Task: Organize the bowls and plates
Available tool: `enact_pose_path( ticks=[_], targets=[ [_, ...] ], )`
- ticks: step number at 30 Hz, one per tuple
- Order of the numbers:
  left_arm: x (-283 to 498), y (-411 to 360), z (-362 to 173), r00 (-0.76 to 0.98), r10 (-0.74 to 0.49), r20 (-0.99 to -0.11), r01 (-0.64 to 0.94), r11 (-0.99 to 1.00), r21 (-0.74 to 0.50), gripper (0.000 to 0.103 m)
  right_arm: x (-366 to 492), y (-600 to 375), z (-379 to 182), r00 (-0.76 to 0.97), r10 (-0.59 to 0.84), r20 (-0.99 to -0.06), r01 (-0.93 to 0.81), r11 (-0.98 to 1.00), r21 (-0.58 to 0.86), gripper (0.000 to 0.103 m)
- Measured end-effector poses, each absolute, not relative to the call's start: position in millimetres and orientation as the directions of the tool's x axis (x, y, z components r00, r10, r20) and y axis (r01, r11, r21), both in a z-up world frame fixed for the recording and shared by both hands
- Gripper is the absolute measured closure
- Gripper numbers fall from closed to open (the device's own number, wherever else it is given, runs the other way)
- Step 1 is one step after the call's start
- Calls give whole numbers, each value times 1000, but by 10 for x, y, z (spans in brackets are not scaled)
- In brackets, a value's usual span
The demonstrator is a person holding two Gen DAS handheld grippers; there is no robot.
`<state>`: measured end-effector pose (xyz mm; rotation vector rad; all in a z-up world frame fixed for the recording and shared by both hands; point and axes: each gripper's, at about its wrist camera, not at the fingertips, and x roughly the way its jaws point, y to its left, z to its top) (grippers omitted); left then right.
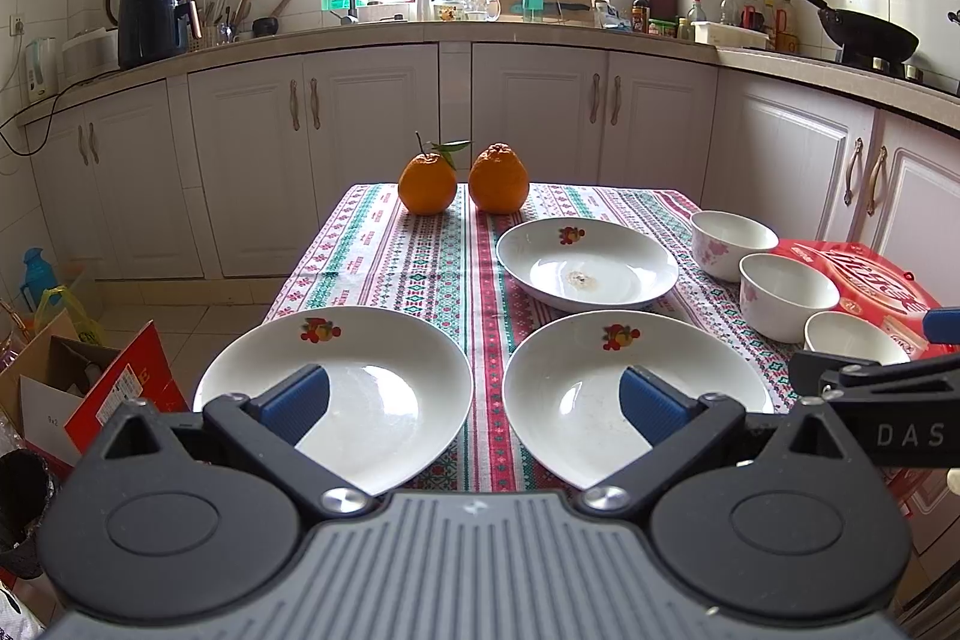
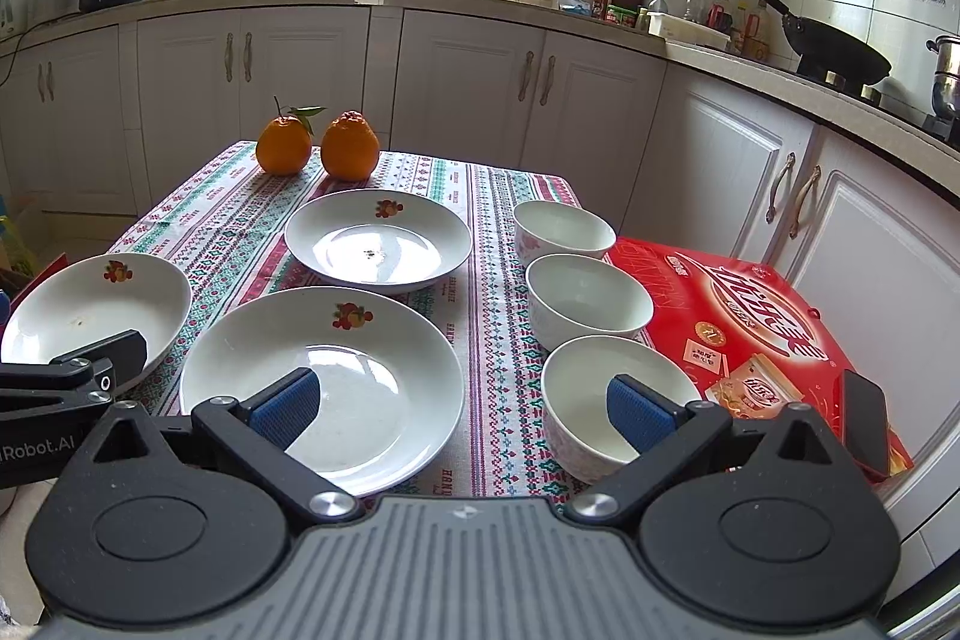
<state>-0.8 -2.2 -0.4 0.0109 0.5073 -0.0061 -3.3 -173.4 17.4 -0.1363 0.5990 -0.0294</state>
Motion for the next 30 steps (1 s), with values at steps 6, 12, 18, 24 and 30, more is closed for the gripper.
enact_pose_path(
  ticks=[6,12,18,24,30],
  targets=[
    [-8,-22,-5,874,-4,-486,9,1000,8,1,-37,-1714,167,826,-67,-559,-12,991,-137,0],
    [-7,-23,-5,874,-3,-486,8,1000,9,1,-31,-1724,172,826,-68,-560,-12,990,-138,0],
    [-19,-15,8,875,-3,-485,9,1000,9,1,-29,-1744,176,826,-69,-559,-11,990,-139,0],
    [-18,-15,7,874,-3,-485,9,1000,9,1,-29,-1736,179,826,-69,-560,-12,990,-139,0],
    [-18,-14,5,874,-3,-485,9,1000,10,1,-31,-1747,176,825,-69,-560,-12,990,-139,0]
  ],
)
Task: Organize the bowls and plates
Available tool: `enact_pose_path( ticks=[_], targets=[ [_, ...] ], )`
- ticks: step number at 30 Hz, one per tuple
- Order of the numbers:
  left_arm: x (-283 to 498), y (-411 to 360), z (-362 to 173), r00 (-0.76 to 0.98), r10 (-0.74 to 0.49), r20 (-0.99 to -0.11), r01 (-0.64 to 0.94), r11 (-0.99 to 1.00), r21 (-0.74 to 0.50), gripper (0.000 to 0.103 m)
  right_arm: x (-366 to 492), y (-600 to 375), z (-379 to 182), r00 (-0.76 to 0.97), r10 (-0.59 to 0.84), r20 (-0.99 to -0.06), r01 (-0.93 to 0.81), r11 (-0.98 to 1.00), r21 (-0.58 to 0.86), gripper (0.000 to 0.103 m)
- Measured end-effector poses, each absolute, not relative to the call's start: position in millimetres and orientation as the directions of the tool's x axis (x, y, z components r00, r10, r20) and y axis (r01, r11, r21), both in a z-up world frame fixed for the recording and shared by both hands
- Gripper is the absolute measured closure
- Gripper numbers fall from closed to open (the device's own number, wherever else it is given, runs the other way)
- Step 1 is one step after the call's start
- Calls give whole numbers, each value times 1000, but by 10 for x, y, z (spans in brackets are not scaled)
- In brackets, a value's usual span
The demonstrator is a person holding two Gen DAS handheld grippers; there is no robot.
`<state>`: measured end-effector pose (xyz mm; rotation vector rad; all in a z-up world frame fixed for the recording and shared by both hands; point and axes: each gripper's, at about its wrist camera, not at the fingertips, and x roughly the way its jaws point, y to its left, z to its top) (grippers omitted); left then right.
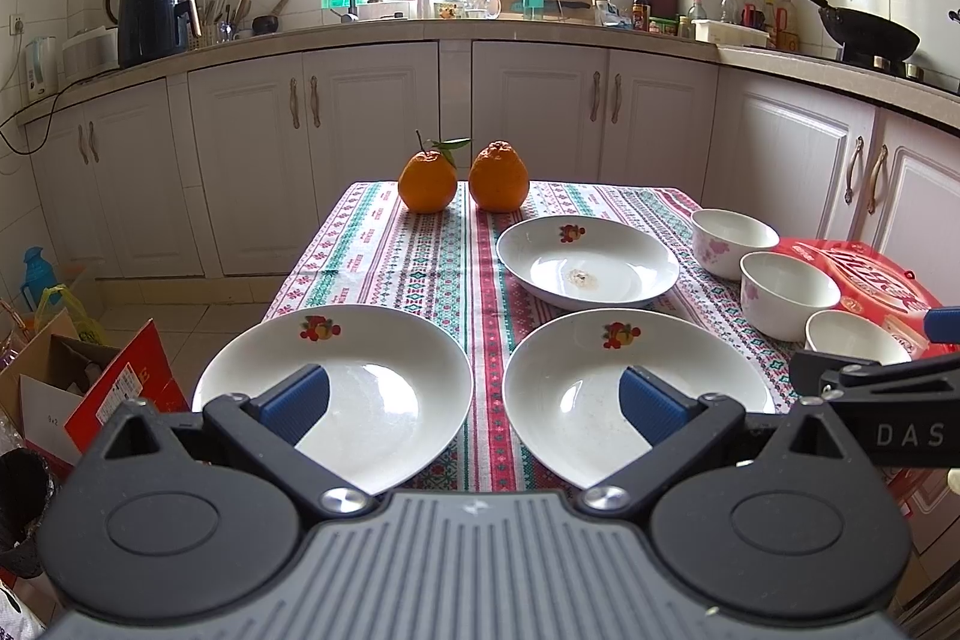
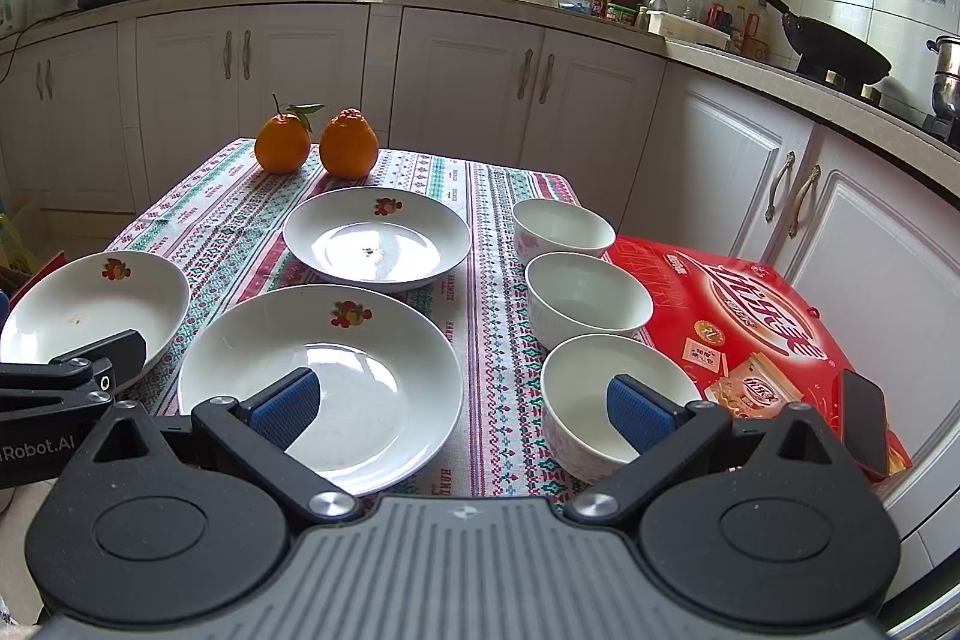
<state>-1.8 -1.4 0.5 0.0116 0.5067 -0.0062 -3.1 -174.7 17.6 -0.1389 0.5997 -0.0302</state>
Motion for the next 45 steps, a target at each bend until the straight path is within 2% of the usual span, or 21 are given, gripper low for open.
enact_pose_path(
  ticks=[21,29,35,41,45],
  targets=[
    [56,34,-38,868,-35,-495,43,999,5,1,78,-1712,166,817,-48,-575,-43,989,-143,0],
    [59,204,-44,873,-34,-487,63,997,42,1,284,-1792,352,835,90,-542,-172,980,-102,0],
    [38,488,-157,857,-4,-516,67,992,104,1,569,-1829,522,827,220,-518,-276,961,-33,0],
    [42,812,-397,811,18,-585,52,993,103,1,856,-1647,420,731,379,-567,-424,904,56,0],
    [99,928,-574,782,20,-623,58,993,104,1,962,-1492,279,685,407,-605,-455,887,81,0]
  ],
)
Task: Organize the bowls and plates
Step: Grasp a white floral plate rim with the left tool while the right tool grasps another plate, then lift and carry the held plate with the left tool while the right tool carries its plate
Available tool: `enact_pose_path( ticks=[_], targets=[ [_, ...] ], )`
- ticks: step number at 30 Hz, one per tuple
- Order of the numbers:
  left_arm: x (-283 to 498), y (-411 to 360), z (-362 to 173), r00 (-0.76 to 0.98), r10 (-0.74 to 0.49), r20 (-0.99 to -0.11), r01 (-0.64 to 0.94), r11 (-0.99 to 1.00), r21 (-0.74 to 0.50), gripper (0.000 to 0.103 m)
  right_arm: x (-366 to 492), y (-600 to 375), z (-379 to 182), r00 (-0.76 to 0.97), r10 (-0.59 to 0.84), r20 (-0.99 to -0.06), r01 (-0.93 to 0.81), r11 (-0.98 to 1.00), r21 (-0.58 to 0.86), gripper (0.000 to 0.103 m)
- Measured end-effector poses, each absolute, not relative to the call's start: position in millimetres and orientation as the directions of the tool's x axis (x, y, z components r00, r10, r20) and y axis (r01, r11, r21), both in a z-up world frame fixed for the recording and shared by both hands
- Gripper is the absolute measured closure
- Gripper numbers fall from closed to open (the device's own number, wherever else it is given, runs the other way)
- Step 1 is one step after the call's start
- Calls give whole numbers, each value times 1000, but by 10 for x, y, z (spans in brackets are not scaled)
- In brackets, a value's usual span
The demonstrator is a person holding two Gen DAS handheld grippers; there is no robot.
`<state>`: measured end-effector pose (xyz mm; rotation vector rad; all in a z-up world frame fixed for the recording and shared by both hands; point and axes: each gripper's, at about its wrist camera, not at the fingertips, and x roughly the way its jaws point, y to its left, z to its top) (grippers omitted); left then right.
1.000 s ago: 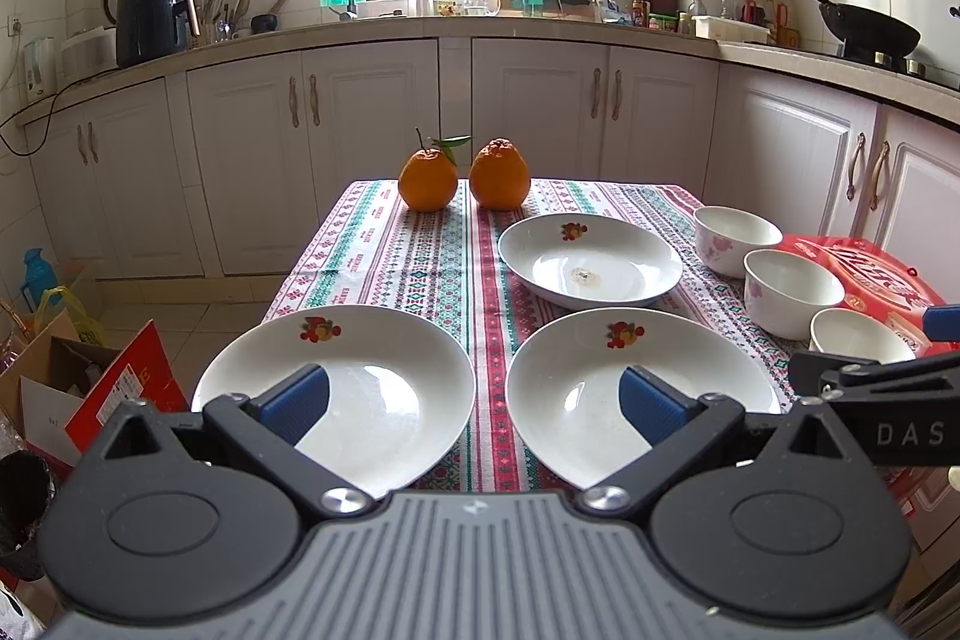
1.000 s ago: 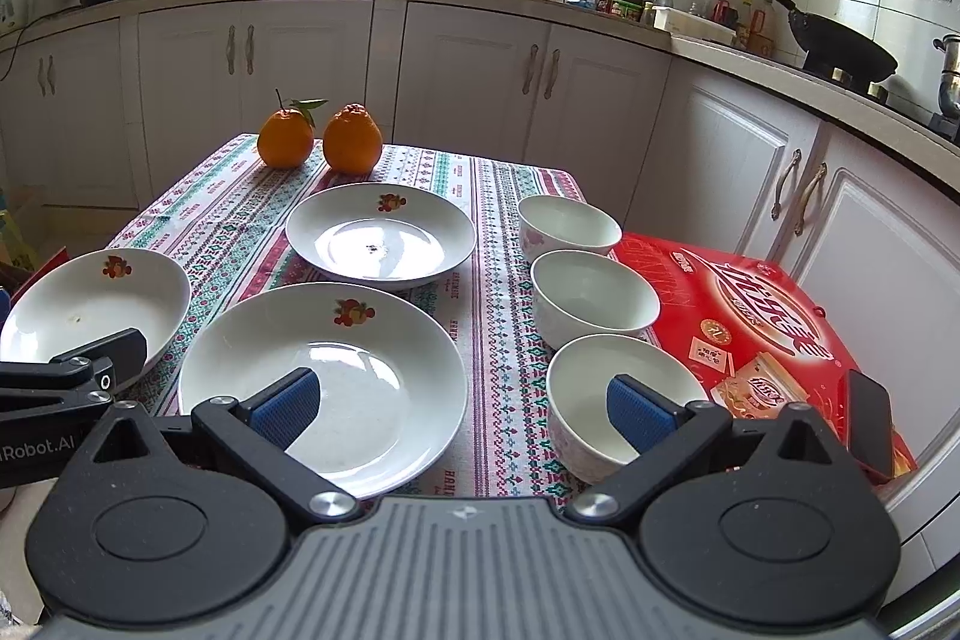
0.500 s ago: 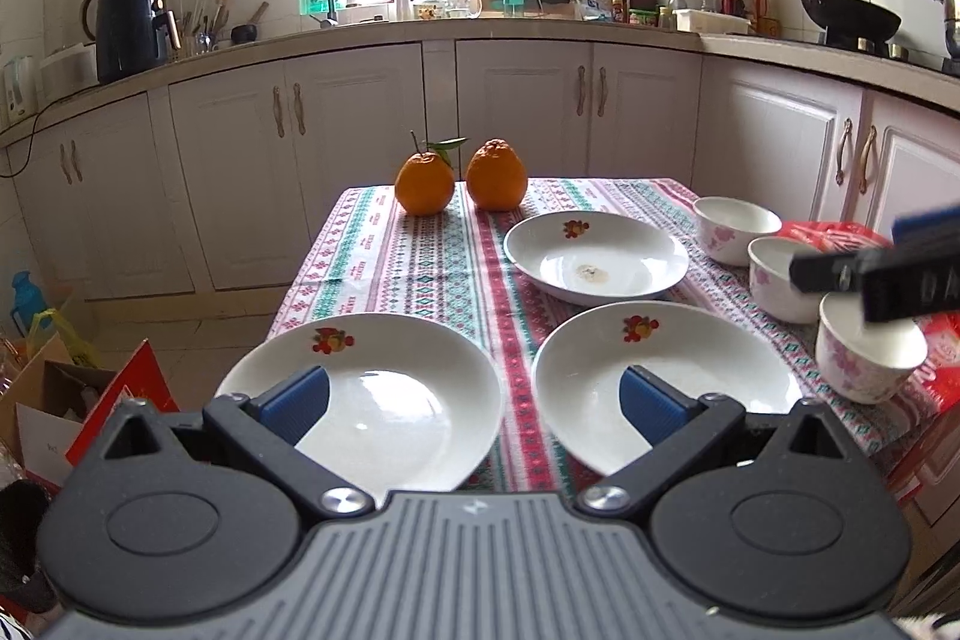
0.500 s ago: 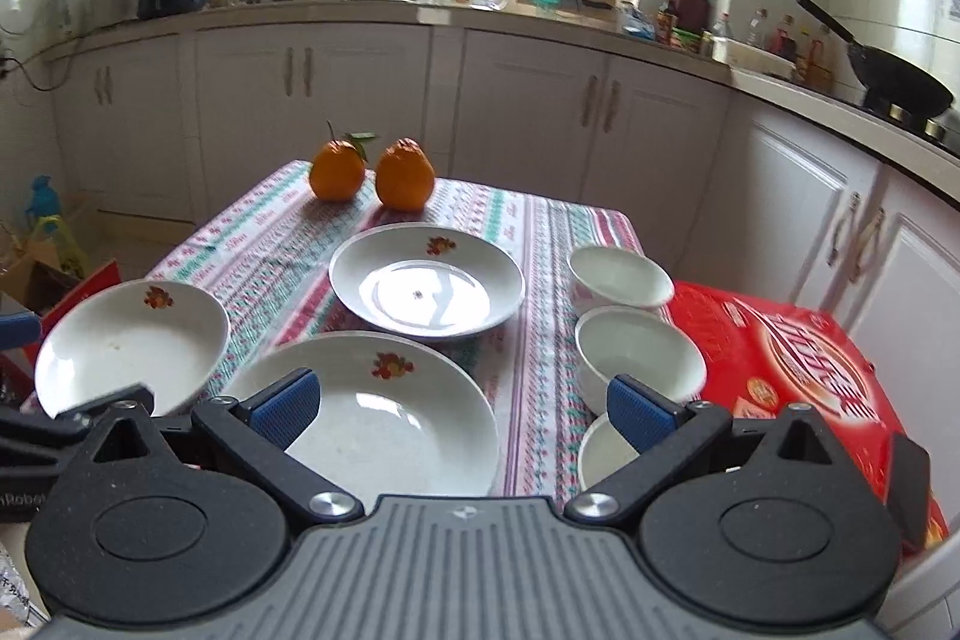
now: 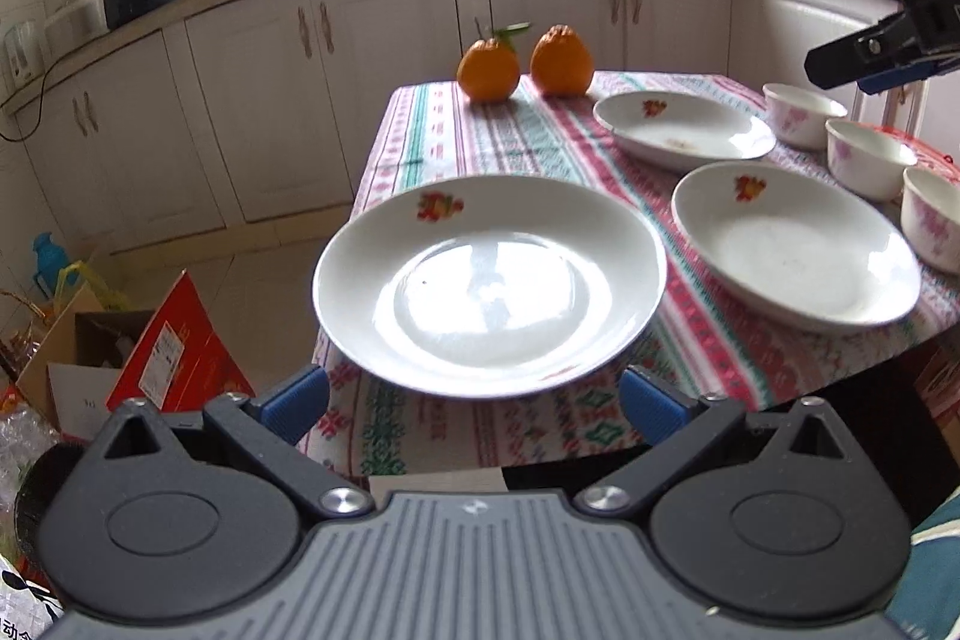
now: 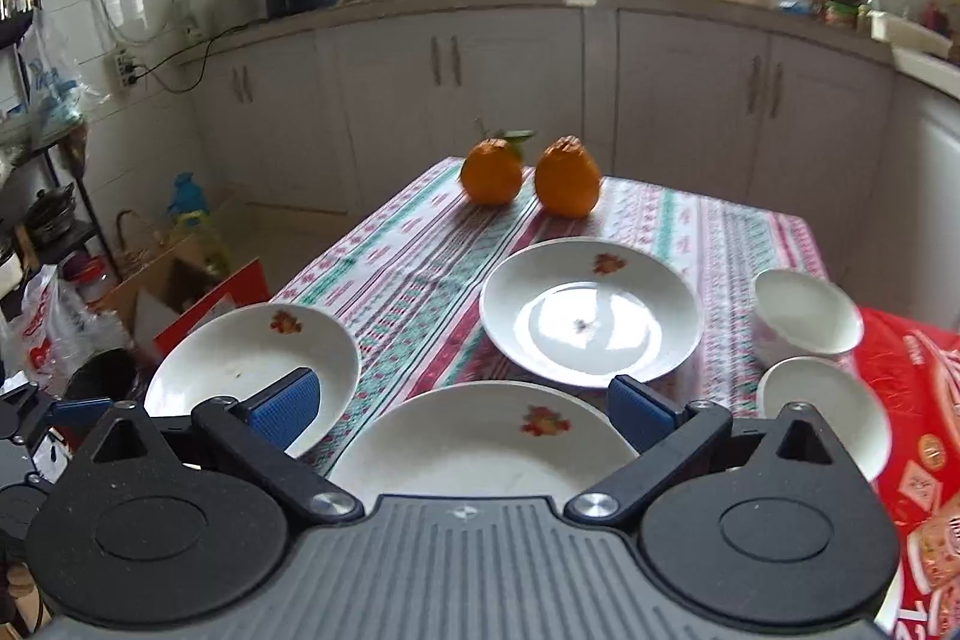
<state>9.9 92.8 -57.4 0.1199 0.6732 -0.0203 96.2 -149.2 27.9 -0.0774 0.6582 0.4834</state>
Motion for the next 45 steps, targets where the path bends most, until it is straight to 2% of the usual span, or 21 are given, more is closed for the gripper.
enact_pose_path(
  ticks=[10,25,34,45],
  targets=[
    [336,1094,-772,750,-42,-660,102,993,53,1,1210,-1210,171,645,412,-644,-493,868,61,0],
    [445,1253,-832,736,-161,-658,210,978,-4,0,1574,-695,31,553,459,-695,-609,792,39,0],
    [441,1277,-842,741,-177,-648,231,973,-1,0,1865,-318,-157,372,548,-749,-746,657,110,0],
    [463,1315,-840,733,-215,-645,274,962,-8,0,2282,-63,-415,182,574,-798,-785,574,234,0]
  ],
)
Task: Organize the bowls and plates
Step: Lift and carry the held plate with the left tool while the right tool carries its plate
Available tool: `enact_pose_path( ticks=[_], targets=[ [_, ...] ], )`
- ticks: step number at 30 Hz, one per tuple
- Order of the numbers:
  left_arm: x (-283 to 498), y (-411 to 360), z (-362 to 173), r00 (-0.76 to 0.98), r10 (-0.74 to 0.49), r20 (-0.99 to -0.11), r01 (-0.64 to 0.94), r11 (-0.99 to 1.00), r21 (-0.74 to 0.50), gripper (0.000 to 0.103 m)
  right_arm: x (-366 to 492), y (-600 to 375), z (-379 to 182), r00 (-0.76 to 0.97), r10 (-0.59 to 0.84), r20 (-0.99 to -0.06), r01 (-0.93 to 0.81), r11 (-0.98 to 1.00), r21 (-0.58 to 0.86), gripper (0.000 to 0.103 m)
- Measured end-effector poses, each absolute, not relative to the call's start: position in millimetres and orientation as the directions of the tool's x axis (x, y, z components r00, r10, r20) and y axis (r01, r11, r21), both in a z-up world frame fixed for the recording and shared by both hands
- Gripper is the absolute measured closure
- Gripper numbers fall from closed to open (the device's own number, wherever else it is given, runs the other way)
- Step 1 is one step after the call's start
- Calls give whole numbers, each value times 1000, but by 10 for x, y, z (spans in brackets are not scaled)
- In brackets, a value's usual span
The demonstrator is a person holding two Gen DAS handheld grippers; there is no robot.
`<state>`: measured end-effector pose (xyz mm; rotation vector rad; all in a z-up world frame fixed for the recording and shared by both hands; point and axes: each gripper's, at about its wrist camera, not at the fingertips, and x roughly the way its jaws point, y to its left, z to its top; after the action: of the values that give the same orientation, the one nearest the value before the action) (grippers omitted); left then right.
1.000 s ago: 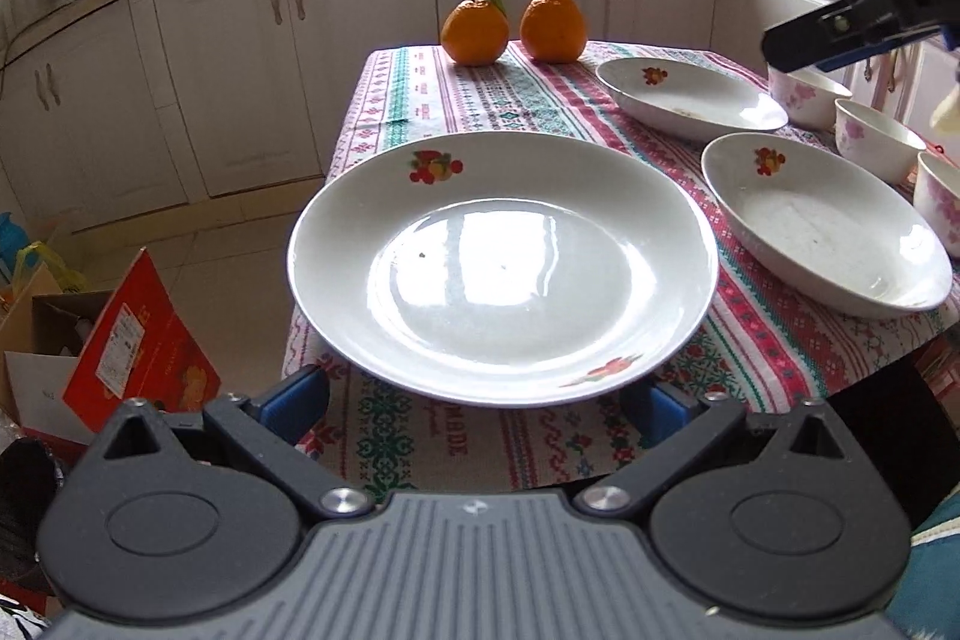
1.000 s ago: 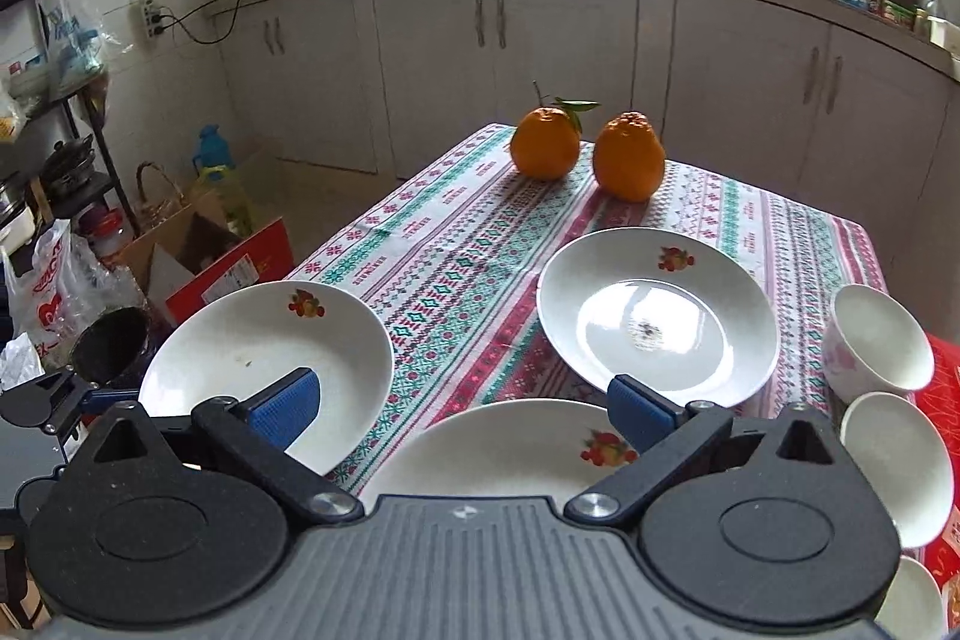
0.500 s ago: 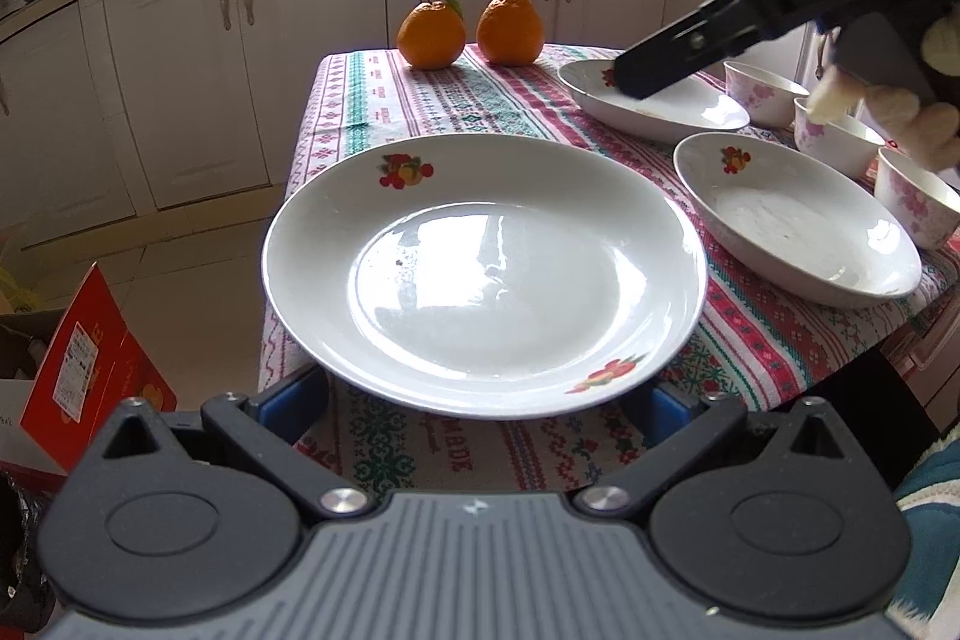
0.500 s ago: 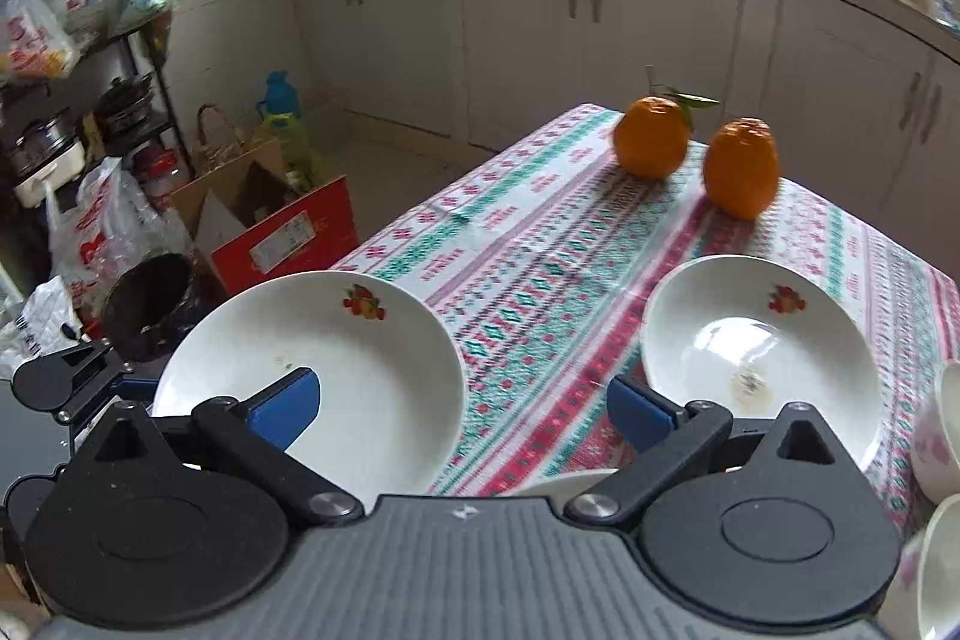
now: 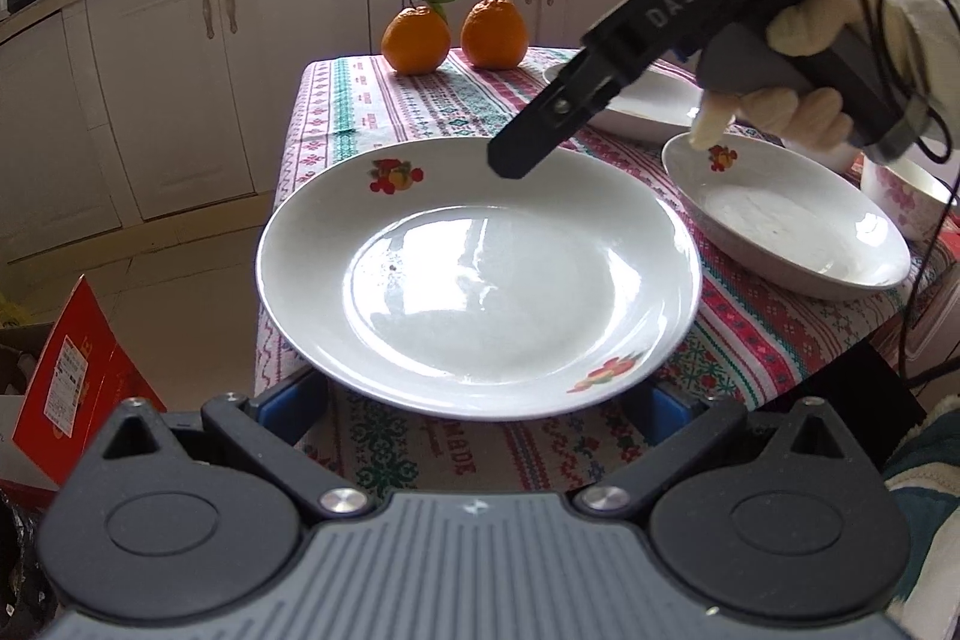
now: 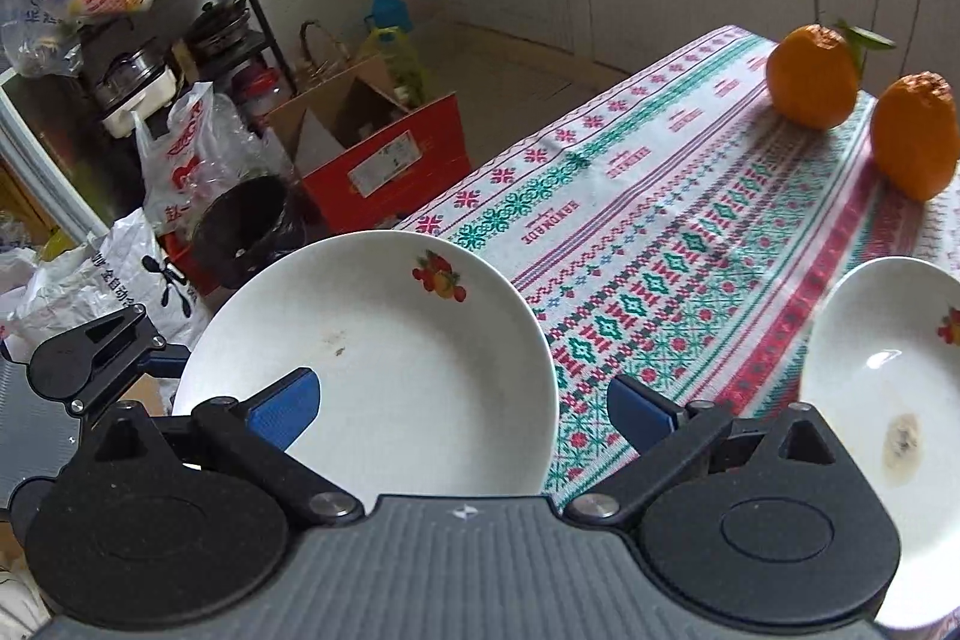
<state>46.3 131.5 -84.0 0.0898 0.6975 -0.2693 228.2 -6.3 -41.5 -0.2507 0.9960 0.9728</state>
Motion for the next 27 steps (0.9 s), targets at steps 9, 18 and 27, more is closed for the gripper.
enact_pose_path(
  ticks=[9,18,27],
  targets=[
    [475,1357,-822,723,-252,-644,314,949,-19,1,2425,62,-533,97,595,-798,-793,531,300,3],
    [493,1365,-816,716,-266,-646,334,942,-18,1,2507,114,-606,44,608,-793,-792,505,343,17],
    [516,1371,-812,710,-271,-650,343,939,-17,1,2532,96,-602,16,626,-780,-784,491,379,19]
  ],
)
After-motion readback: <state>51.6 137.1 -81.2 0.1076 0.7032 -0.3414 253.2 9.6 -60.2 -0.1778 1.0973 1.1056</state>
